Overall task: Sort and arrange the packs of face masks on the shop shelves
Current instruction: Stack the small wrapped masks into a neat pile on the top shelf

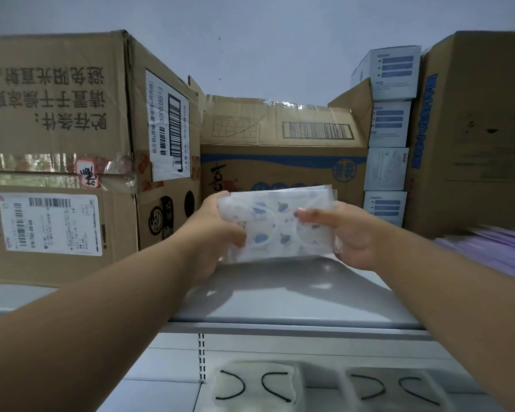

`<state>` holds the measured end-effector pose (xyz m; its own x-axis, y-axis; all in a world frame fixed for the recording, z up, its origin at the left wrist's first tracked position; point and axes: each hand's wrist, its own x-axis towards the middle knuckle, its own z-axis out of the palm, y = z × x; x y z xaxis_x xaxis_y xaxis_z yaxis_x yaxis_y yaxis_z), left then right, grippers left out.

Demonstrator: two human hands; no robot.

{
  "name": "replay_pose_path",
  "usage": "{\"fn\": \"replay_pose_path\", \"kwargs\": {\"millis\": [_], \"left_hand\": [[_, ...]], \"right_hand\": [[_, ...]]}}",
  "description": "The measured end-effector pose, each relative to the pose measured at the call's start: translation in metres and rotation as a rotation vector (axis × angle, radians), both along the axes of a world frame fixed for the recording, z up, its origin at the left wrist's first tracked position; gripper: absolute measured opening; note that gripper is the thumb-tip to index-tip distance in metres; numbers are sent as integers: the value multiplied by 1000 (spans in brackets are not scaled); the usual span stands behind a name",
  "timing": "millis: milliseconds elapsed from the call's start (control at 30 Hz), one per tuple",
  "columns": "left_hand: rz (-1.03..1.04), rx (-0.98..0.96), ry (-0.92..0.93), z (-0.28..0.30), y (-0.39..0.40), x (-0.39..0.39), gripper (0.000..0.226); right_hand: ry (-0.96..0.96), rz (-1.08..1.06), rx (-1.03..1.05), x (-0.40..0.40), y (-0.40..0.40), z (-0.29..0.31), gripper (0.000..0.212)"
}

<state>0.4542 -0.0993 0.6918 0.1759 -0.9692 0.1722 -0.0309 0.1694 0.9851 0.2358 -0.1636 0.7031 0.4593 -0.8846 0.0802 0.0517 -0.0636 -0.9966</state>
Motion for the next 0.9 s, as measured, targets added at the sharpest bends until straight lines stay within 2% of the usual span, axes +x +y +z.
{"fn": "replay_pose_path", "kwargs": {"millis": [33, 133, 167, 300, 400, 467, 600, 700, 800, 900], "left_hand": [[-21, -3, -5, -2, 2, 3, 101], [-51, 29, 38, -4, 11, 5, 132], [-65, 37, 65, -3, 14, 3, 140], [-27, 56, 111, 0, 21, -9, 126], [40, -37, 22, -1, 17, -3, 119], [72, -151, -123, 2, 18, 1, 117], [126, -320, -316, 2, 26, 1, 101], [55, -246, -301, -3, 31, 4, 95], [-57, -123, -228, -7, 36, 10, 99], [-97, -101, -215, -8, 36, 13, 119]], "right_hand": [[-5, 28, -38, -4, 1, -2, 64], [-12, 14, -10, -10, 0, -7, 108], [-11, 3, 2, -9, 3, -7, 115], [-4, -39, -71, 3, 15, -8, 128], [-58, -52, -152, 11, 15, -8, 142], [-76, -71, -223, 11, 14, -6, 138], [-29, -125, -388, 3, 17, -1, 105], [36, -80, -369, -4, 21, -5, 106], [71, 10, -203, -8, 19, -10, 111], [-7, 13, -128, -10, 17, -9, 88]]}}
